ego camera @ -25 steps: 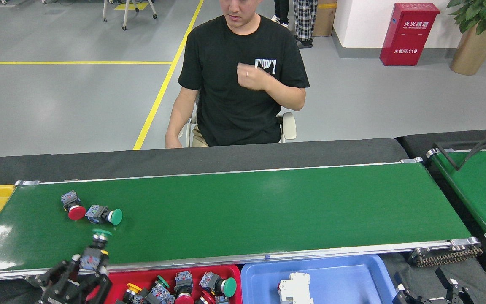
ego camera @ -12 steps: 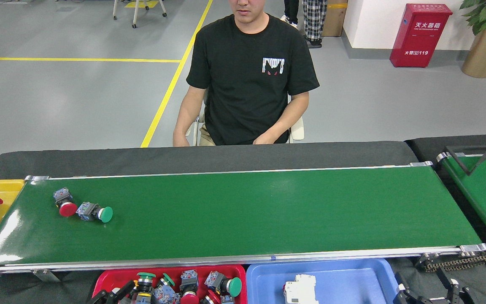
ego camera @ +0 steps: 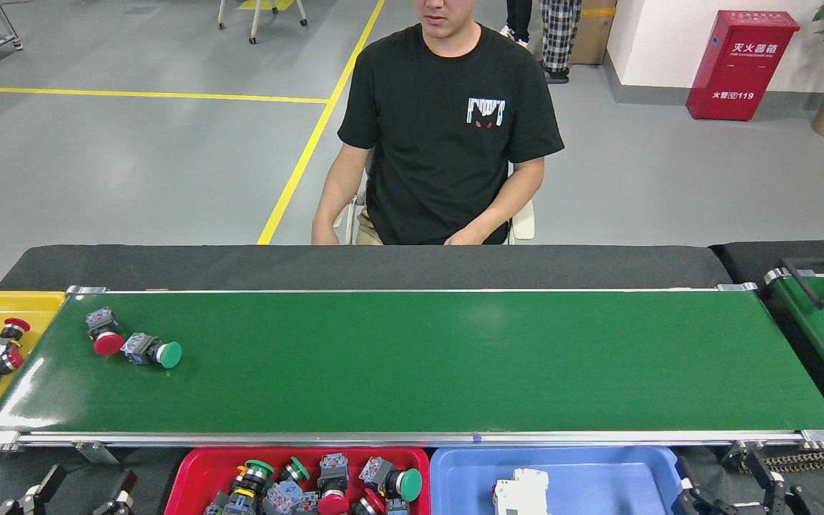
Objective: Pick switch part from conveyor to tray
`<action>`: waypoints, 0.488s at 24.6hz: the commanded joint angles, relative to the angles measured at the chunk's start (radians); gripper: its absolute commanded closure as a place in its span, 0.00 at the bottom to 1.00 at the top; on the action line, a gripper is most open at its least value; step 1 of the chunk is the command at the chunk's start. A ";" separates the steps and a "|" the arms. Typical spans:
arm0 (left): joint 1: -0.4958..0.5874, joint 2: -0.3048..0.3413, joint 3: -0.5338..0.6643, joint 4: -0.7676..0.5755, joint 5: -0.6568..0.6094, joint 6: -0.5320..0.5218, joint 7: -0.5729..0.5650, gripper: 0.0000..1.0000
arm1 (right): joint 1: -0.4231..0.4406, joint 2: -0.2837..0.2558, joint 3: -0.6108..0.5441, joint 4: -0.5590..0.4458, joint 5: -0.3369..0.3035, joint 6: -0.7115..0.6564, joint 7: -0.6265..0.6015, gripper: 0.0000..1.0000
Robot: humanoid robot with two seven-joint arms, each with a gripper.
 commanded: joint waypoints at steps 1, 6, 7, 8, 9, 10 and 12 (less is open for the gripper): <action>-0.043 0.016 0.008 -0.004 -0.003 0.014 -0.001 0.00 | -0.008 -0.001 -0.009 -0.011 -0.004 -0.005 0.001 0.00; -0.226 0.092 -0.011 0.125 -0.092 0.063 -0.083 0.00 | -0.007 -0.003 -0.009 -0.011 -0.009 -0.008 0.001 0.00; -0.270 0.099 -0.021 0.160 -0.105 0.063 -0.126 0.00 | -0.007 -0.003 -0.009 -0.011 -0.009 -0.008 0.001 0.00; -0.310 0.102 -0.029 0.194 -0.105 0.064 -0.160 0.00 | -0.005 -0.003 -0.009 -0.011 -0.009 -0.010 0.001 0.00; -0.347 0.103 -0.031 0.236 -0.106 0.066 -0.183 0.00 | -0.002 -0.004 -0.009 -0.011 -0.009 -0.010 -0.001 0.00; -0.372 0.105 -0.032 0.262 -0.108 0.063 -0.192 0.00 | -0.002 -0.004 -0.009 -0.011 -0.009 -0.010 -0.001 0.00; -0.408 0.105 -0.032 0.300 -0.109 0.064 -0.195 0.00 | -0.002 -0.004 -0.009 -0.011 -0.012 -0.010 -0.001 0.00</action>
